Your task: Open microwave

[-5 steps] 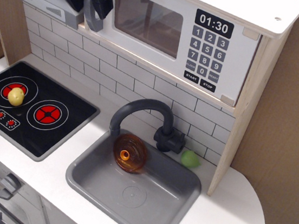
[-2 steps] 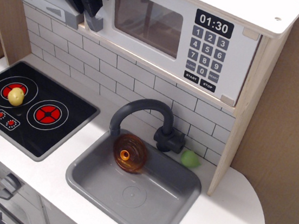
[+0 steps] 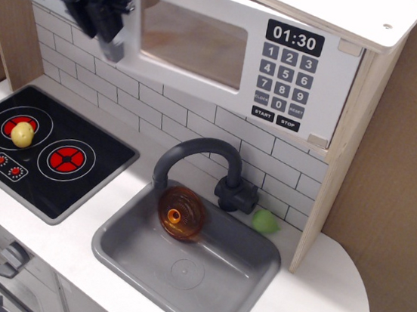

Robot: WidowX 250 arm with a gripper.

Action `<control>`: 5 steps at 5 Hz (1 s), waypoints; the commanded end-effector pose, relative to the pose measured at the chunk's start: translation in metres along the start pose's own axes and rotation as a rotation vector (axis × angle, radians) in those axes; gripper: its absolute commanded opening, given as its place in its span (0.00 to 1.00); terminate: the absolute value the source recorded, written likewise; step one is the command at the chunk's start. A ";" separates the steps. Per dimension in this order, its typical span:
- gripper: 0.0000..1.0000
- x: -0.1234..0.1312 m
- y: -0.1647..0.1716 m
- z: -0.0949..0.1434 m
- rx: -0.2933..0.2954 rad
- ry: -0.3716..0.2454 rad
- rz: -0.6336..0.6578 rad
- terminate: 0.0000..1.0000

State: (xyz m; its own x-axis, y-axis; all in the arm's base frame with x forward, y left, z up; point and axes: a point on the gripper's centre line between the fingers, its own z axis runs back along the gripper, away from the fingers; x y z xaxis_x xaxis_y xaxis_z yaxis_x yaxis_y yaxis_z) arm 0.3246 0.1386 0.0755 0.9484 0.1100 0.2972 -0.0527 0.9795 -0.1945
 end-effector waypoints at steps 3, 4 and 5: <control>1.00 -0.010 -0.040 0.111 -0.128 0.128 0.337 0.00; 1.00 0.021 -0.036 0.113 -0.071 0.068 0.424 0.00; 1.00 0.038 -0.023 0.100 -0.002 0.033 0.445 0.00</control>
State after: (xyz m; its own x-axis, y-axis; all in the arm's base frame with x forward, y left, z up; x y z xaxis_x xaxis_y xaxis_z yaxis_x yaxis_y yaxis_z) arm 0.3285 0.1394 0.1589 0.8495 0.5185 0.0972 -0.4731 0.8304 -0.2944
